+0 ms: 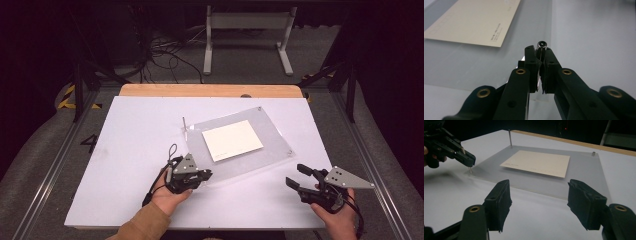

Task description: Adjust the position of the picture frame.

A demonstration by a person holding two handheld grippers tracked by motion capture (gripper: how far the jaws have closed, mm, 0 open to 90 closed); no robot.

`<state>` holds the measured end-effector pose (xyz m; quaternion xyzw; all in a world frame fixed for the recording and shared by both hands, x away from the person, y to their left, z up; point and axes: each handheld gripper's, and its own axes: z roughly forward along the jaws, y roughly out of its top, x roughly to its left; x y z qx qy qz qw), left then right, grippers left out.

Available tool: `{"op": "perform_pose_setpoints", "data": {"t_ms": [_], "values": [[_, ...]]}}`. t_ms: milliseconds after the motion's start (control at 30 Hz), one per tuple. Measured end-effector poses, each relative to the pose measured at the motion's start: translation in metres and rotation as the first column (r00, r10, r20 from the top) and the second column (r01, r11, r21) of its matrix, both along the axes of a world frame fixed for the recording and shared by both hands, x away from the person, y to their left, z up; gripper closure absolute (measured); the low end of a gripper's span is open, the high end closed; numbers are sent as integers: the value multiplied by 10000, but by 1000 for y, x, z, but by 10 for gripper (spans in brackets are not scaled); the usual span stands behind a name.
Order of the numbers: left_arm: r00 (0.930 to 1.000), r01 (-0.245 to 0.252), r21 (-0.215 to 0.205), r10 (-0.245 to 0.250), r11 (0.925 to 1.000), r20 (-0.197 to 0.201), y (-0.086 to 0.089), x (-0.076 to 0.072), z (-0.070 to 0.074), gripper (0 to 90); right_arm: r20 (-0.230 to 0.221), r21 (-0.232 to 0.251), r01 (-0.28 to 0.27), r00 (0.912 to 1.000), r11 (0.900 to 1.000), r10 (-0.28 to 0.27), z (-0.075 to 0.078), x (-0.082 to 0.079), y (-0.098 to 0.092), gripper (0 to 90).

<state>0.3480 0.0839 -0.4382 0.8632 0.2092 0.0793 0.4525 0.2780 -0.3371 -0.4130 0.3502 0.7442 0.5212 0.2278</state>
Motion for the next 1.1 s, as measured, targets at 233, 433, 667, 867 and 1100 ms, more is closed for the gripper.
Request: {"op": "perform_pose_setpoints", "data": {"t_ms": [233, 433, 667, 867, 1100], "values": [[9897, -1426, 63, 1425, 9898, 101, 52, 10, -4, 847, -324, -314, -158, 9994, 9994, 148, 2, 4, 3, 484], [9635, -2674, -40, 2674, 9636, 142, 75, 22, -6, 846, -601, -872, -156, 9981, 9961, 104, 3, 11, 7, 578], [9212, -3891, -103, 3891, 9212, -7, 89, 41, -17, 832, -1019, -1248, -382, 9945, 9914, 255, 1, 25, 17, 638], [9237, -3830, -467, 3829, 9226, -111, 94, 34, -14, 671, -1585, -1624, -922, 9851, 9824, 662, -3, 44, 32, 649], [9281, -3717, -844, 3721, 9245, -111, 106, 24, -7, 509, -2368, -2231, -1406, 9677, 9646, 863, -2, 75, 49, 640]]}}
